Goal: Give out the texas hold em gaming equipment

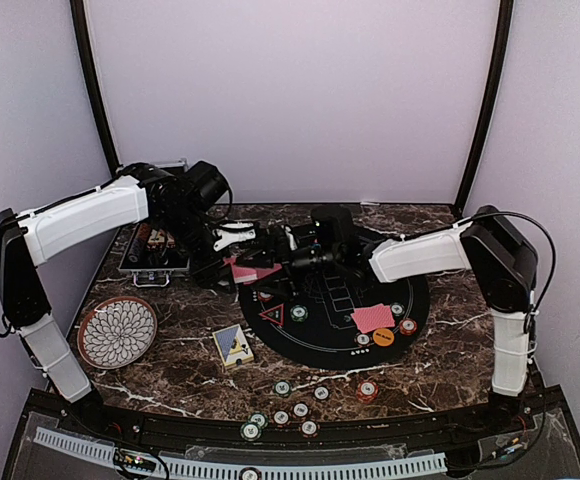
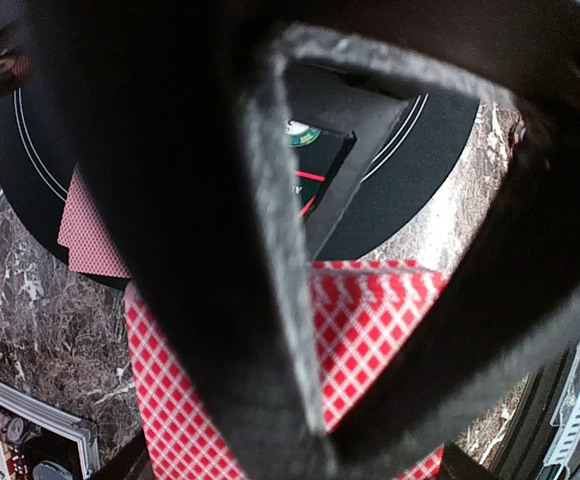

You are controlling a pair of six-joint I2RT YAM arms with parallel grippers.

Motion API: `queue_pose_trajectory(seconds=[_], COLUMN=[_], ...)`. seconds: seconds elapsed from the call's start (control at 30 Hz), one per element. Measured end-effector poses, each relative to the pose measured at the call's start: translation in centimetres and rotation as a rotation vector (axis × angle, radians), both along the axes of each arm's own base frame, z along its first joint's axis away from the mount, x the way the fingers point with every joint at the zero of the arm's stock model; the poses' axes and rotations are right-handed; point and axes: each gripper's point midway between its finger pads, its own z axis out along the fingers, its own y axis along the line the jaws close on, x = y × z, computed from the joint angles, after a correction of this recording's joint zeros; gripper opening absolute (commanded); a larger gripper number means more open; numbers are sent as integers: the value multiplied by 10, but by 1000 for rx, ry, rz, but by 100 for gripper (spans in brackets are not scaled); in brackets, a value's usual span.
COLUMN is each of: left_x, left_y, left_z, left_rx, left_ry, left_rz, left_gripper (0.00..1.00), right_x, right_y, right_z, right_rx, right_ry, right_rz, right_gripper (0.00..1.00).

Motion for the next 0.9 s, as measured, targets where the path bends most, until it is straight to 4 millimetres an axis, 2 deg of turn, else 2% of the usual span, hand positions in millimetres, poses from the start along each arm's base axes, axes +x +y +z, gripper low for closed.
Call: queue_pose_trajectory(seconds=[0.43,0.7,0.9], left_x=[0,0,-2], left_y=[-1,-1,0], left_z=[1,1,0], left_rx=[-7,-6,-1], left_ry=[0,2,6], left_rz=[-1,-1,-2], left_gripper=[0,0,0], right_x=[-1,0,1], right_y=[24,23,15], right_z=[-1,-13,-14], right_rx=[43,24,33], right_ry=[32,49,36], right_rz=[44,49,50], right_gripper=[90,85,76])
